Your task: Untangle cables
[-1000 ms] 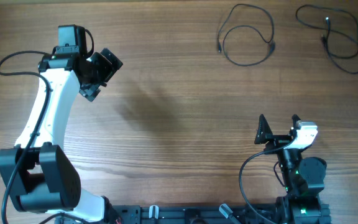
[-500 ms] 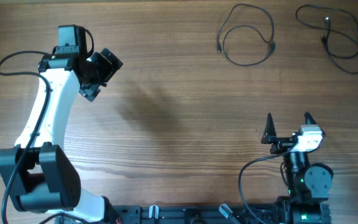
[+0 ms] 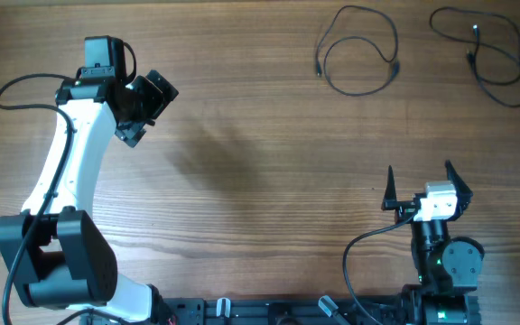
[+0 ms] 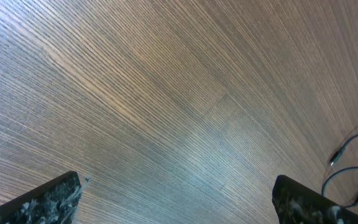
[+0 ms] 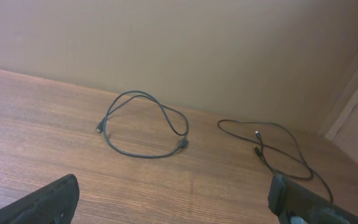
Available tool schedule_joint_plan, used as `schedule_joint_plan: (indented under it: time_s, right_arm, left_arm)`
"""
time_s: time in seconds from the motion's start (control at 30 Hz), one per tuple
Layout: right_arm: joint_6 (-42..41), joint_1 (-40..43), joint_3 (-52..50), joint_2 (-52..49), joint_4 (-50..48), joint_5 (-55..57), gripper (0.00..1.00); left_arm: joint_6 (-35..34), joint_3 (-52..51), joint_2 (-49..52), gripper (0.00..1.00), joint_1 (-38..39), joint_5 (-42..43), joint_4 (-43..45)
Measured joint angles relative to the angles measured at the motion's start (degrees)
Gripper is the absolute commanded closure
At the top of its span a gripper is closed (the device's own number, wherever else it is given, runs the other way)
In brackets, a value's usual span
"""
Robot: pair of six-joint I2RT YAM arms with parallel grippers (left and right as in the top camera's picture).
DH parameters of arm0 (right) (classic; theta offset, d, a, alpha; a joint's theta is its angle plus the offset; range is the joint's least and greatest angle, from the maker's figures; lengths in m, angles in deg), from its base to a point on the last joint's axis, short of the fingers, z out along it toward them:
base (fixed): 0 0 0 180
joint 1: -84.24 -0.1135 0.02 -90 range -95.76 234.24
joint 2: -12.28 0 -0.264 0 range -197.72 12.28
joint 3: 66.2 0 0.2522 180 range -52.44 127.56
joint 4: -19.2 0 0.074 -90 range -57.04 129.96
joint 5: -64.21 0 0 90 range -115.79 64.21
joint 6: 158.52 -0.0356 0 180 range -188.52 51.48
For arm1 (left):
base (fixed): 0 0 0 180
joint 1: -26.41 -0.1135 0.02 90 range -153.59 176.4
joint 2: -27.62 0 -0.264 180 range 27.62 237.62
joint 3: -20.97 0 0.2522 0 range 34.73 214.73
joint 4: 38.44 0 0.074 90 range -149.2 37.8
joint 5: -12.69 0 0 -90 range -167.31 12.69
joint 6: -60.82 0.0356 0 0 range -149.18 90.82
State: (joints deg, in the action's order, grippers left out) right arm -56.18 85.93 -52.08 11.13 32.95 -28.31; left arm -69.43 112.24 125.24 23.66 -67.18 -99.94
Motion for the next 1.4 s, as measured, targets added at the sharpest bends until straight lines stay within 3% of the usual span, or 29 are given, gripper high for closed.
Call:
schedule_joint_plan:
  time_s: [0.43,0.6,0.63,0.67,0.7,0.83,0.93,1.17,1.4]
  right_arm:
    - [0.00,0.00,0.00,0.04,0.00,0.00,0.00]
    - [0.02,0.00,0.00,0.28,-0.04,0.00,0.00]
    - [0.02,0.00,0.00,0.37,0.00,0.00,0.00]
    - [0.02,0.00,0.00,0.46,-0.07,0.02,0.00]
    - [0.04,0.02,0.00,0.28,0.04,0.00,0.00]
    - [0.46,0.02,0.00,0.31,-0.02,0.00,0.00]
    - [0.63,0.02,0.00,0.37,0.00,0.00,0.00]
    - [0.63,0.02,0.00,0.37,0.00,0.00,0.00]
    - [0.63,0.02,0.00,0.37,0.02,0.00,0.00]
  left_arm:
    - [0.74,-0.72,-3.82,0.00,0.28,-4.11,-0.26]
    - [8.26,-13.53,-25.64,0.00,5.49,-6.05,14.19]
    - [9.18,-22.51,-36.46,0.00,6.97,-6.01,16.57]
    - [9.46,-25.20,-40.24,0.00,7.37,-6.01,18.86]
    - [9.90,-34.03,-49.27,0.00,7.67,-6.19,24.35]
    - [10.23,-54.95,-77.77,0.00,7.89,-5.07,32.57]
    - [10.25,-64.19,-88.30,0.00,7.91,-4.68,36.00]
    - [16.04,-75.25,-93.04,0.00,7.96,-4.70,45.48]
    - [25.09,-76.83,-96.78,0.00,8.04,-4.74,43.91]
